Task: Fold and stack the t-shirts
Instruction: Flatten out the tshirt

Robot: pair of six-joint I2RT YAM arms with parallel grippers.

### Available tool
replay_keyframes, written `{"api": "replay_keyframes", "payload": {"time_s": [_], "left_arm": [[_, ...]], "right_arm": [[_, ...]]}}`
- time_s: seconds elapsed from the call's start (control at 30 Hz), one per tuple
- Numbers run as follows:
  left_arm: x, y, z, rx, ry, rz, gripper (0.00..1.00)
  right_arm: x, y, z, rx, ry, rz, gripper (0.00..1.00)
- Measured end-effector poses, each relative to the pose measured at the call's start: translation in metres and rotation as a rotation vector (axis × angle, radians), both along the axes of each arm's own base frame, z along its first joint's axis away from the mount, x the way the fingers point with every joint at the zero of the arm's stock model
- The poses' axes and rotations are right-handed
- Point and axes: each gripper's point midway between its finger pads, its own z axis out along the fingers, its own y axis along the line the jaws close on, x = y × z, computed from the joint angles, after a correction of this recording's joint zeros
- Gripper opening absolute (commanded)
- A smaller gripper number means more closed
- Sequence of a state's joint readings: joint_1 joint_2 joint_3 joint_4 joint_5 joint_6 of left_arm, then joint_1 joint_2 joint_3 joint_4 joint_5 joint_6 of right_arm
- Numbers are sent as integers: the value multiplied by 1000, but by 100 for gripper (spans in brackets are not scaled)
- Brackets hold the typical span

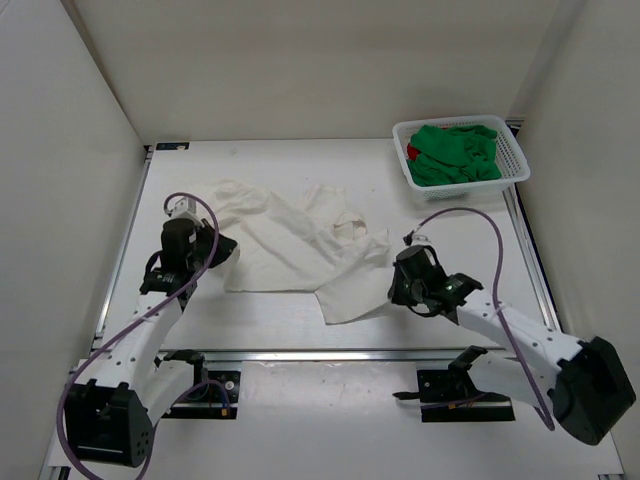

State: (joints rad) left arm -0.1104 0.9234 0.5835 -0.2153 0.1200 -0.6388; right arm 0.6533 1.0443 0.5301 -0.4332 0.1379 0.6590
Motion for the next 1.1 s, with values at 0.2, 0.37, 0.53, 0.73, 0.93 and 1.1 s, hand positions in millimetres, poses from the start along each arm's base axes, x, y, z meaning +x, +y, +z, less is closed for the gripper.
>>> {"api": "replay_keyframes", "payload": {"time_s": [0.2, 0.37, 0.53, 0.73, 0.93, 1.1], "left_arm": [[38, -12, 105, -15, -106, -54, 0], [44, 3, 276, -40, -436, -48, 0], [11, 60, 384, 28, -657, 112, 0], [22, 53, 369, 33, -621, 89, 0], [118, 60, 195, 64, -190, 119, 0], [174, 56, 87, 85, 107, 104, 0]], "right_arm": [[61, 8, 214, 103, -434, -2, 0], [63, -10, 415, 153, -823, -38, 0], [59, -24, 525, 163, -1042, -53, 0], [119, -42, 530, 45, -1072, -81, 0], [257, -9, 415, -41, -807, 39, 0], [344, 8, 291, -39, -563, 93, 0]]}}
